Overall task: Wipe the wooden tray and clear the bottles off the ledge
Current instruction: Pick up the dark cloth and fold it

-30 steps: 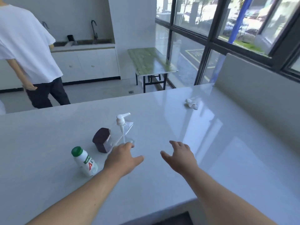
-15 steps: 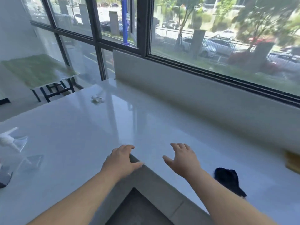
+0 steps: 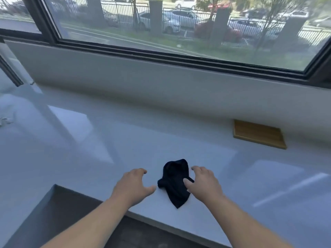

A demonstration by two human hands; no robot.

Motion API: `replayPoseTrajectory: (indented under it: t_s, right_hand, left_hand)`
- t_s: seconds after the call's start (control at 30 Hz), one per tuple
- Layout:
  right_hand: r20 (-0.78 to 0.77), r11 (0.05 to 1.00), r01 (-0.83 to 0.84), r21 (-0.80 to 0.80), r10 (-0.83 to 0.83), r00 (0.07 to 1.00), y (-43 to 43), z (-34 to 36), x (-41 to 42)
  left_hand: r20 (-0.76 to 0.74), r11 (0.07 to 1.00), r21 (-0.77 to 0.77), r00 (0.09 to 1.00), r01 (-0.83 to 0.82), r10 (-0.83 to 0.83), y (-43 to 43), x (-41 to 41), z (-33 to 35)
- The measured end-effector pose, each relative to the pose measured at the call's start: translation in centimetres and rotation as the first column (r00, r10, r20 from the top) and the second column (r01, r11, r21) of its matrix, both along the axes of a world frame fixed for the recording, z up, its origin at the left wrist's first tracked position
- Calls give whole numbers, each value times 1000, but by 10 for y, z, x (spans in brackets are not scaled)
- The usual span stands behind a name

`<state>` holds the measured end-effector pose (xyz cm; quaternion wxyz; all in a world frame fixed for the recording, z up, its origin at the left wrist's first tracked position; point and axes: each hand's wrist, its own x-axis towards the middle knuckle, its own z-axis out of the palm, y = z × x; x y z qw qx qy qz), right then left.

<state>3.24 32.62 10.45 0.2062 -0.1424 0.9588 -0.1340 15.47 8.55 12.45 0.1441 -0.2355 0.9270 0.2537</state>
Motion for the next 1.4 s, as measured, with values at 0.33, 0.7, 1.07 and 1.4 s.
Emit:
replayPoseTrajectory:
  t_s: [0.33, 0.7, 1.07, 1.4]
  right_hand:
    - [203, 999, -1, -44, 10, 979, 20, -59, -49]
    - [268, 993, 67, -95, -40, 963, -13, -71, -67]
    - [364, 843, 337, -419, -184, 913, -68, 38, -115]
    - [137, 925, 33, -377, 21, 990, -75, 169, -157]
  left_hand:
    - [134, 999, 11, 990, -41, 39, 54, -84, -44]
    - [256, 992, -4, 959, 129, -124, 35, -130, -77]
    - [-36, 922, 165, 937, 349, -348, -12, -191, -29]
    - [-136, 765, 398, 857, 506, -496, -16, -247, 65]
